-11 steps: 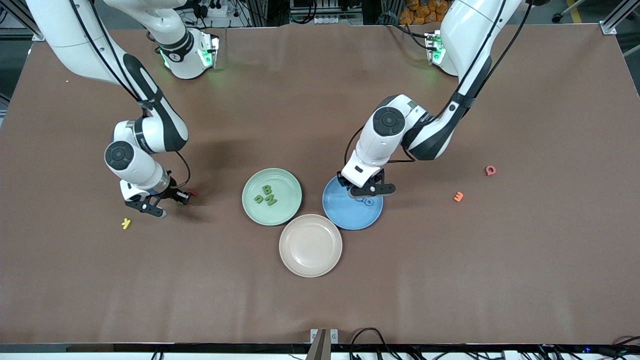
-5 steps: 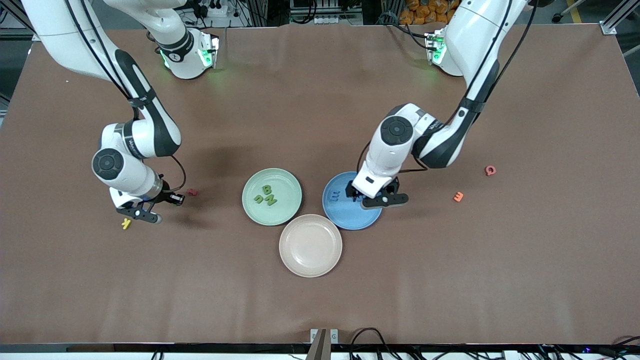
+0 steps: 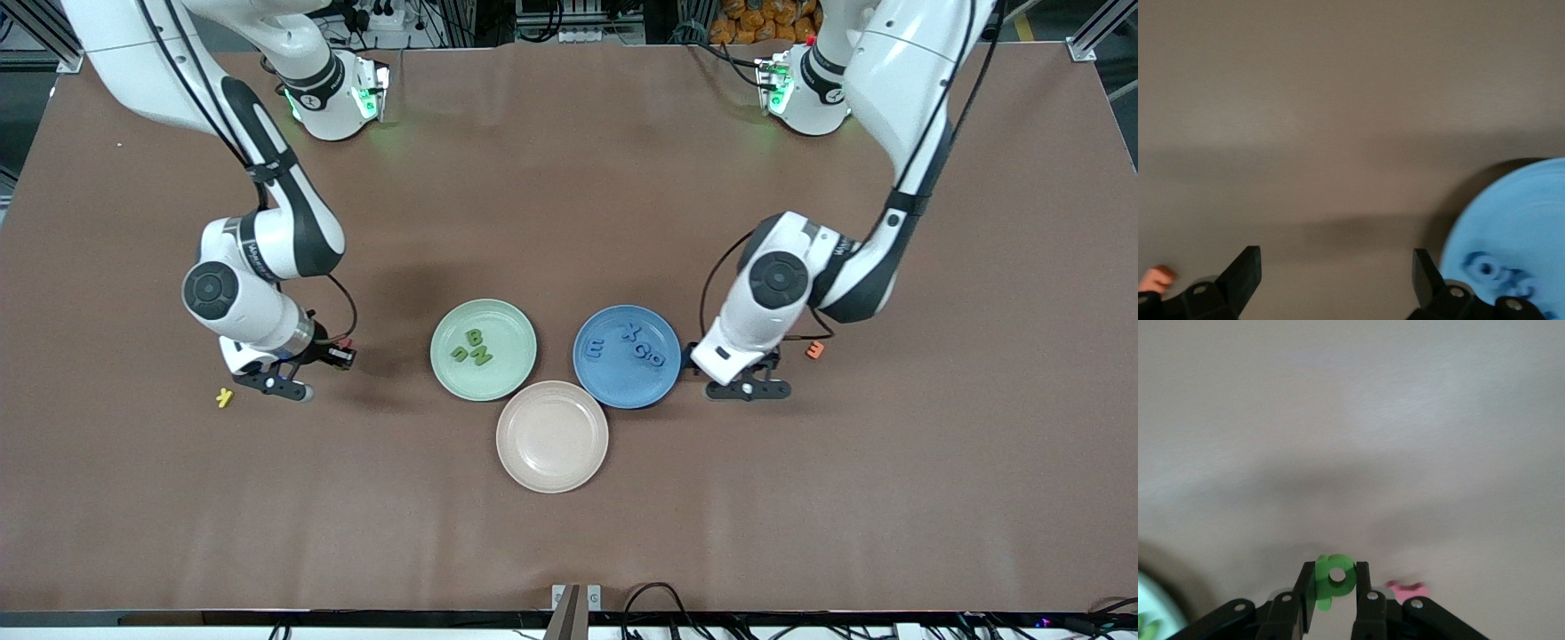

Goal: Sort letters by color into matching plates
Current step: 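Drop the green p onto the green plate while the left gripper withdraws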

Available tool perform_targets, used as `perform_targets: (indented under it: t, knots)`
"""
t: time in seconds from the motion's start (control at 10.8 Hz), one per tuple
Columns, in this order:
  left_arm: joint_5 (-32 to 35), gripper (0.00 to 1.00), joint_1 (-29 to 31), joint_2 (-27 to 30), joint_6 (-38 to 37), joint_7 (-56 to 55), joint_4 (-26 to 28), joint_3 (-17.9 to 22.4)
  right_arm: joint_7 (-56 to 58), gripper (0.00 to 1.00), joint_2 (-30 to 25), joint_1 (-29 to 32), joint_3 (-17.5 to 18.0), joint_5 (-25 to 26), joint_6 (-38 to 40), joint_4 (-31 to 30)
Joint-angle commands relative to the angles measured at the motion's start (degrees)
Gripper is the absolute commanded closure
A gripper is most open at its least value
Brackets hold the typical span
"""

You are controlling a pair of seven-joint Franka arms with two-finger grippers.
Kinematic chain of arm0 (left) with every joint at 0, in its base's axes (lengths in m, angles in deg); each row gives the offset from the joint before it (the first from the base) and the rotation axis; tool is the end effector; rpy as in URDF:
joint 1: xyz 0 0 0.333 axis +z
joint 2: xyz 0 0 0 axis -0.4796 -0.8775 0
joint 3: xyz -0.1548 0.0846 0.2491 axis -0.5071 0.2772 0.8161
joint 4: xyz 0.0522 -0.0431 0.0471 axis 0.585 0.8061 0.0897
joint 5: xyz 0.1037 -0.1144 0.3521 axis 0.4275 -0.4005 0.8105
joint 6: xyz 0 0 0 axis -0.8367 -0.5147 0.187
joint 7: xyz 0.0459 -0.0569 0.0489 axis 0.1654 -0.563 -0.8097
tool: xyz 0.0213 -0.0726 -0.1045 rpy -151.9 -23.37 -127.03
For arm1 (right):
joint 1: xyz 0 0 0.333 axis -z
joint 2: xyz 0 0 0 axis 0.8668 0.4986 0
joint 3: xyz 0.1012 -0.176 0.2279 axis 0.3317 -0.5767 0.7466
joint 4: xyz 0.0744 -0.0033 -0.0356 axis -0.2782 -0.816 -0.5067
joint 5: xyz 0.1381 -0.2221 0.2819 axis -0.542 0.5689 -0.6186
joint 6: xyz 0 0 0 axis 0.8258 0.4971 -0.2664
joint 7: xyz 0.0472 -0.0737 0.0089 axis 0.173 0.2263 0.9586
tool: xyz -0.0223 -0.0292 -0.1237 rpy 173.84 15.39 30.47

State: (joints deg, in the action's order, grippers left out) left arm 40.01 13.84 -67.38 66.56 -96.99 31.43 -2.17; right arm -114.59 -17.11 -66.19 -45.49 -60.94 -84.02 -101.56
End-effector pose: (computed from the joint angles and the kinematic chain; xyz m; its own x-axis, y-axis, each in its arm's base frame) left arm 0.5923 -0.2724 0.2254 0.9975 -0.0363 0.0612 -0.0345 -0.9990 -0.0300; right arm 0.5837 0.1052 0.2113 0.9610 -0.2760 -0.0200 -0.2765 -0.9603 -0.0356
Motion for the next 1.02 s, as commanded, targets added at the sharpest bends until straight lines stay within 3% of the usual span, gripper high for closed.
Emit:
perform_targets:
  t: [0.0,0.37,0.74,0.83,0.92]
  knots:
    - [0.7,0.0,6.7,3.5,-5.4,8.1,0.3,-1.0,-2.2,0.8,-0.2,-5.0,0.0,-5.9,0.8,1.8]
    - [0.4,0.0,9.6,8.0,-6.2,10.9,3.6,-1.1,-10.8,0.8,0.2,-13.0,0.0,-6.0,0.8,3.6]
    - [0.0,0.0,11.7,17.0,-6.5,17.4,12.6,1.2,-17.8,0.79,1.7,-18.7,0.0,-6.0,0.8,5.2]
    - [0.0,0.0,11.7,18.8,-6.6,17.4,14.1,1.3,-18.8,0.71,2.0,-19.6,0.0,-6.0,0.8,5.4]
    - [0.0,0.0,11.5,20.3,-7.3,17.4,15.4,1.5,-19.8,0.01,2.0,-19.7,0.0,-6.1,0.8,5.6]
